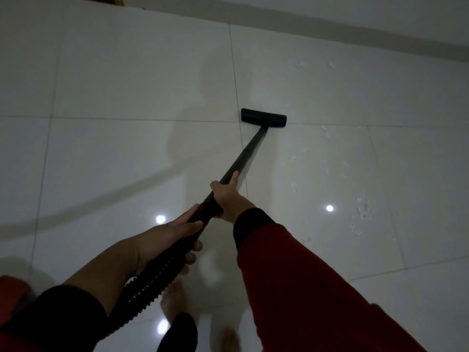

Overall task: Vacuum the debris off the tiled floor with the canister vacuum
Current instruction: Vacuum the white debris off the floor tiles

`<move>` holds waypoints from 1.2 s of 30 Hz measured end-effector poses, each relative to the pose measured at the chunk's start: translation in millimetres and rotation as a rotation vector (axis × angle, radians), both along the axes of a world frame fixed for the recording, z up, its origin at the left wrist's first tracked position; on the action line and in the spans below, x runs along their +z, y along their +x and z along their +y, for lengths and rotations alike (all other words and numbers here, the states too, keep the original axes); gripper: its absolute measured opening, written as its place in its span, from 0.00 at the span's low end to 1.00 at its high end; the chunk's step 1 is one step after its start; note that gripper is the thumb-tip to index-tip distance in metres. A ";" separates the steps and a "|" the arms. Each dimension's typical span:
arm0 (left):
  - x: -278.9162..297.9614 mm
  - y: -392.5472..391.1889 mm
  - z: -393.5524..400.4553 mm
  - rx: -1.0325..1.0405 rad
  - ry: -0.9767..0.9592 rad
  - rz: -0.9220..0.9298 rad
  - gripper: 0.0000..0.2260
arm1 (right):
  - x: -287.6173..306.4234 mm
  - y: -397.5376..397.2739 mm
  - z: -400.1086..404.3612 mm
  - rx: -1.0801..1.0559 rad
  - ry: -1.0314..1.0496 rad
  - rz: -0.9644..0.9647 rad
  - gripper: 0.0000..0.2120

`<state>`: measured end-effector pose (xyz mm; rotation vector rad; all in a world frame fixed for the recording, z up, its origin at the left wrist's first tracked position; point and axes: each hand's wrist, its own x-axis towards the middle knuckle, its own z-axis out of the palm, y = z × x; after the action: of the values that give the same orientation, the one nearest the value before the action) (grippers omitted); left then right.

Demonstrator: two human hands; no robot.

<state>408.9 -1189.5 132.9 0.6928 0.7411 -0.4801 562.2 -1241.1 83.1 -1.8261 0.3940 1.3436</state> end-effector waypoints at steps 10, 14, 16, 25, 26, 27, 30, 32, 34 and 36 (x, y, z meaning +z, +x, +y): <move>-2.9 87.7 60.5 0.091 -0.013 0.039 0.22 | -7.7 89.8 69.3 0.078 0.054 0.009 0.38; 1.4 124.6 78.4 0.158 -0.041 0.062 0.22 | -6.4 127.9 96.8 0.130 0.054 0.021 0.39; 3.8 142.8 84.5 0.189 -0.049 0.062 0.22 | -5.6 146.8 106.9 0.159 0.053 0.025 0.39; -0.7 221.5 109.8 0.261 -0.100 0.038 0.22 | -8.9 230.3 142.5 0.232 0.046 0.009 0.38; -2.2 229.9 113.7 0.264 -0.097 0.035 0.22 | -10.2 238.9 147.3 0.242 0.041 0.001 0.38; -4.0 238.2 118.1 0.266 -0.095 0.033 0.22 | -11.4 247.1 152.6 0.249 0.035 -0.003 0.38; -9.2 261.6 135.4 0.282 -0.112 0.037 0.22 | -14.7 270.7 171.1 0.260 0.020 -0.012 0.38; -12.1 276.6 149.7 0.285 -0.122 0.031 0.21 | -14.9 285.2 185.1 0.265 0.025 -0.017 0.38; -13.7 291.5 166.1 0.270 -0.119 0.015 0.20 | -14.0 301.0 200.0 0.262 0.031 -0.010 0.39; -14.2 307.4 184.1 0.250 -0.107 -0.007 0.17 | -11.9 316.6 215.6 0.257 0.030 -0.011 0.38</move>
<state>716.3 -1005.4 118.7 0.4932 0.7780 -0.2866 878.7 -1025.5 71.2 -1.9060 0.1345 1.5020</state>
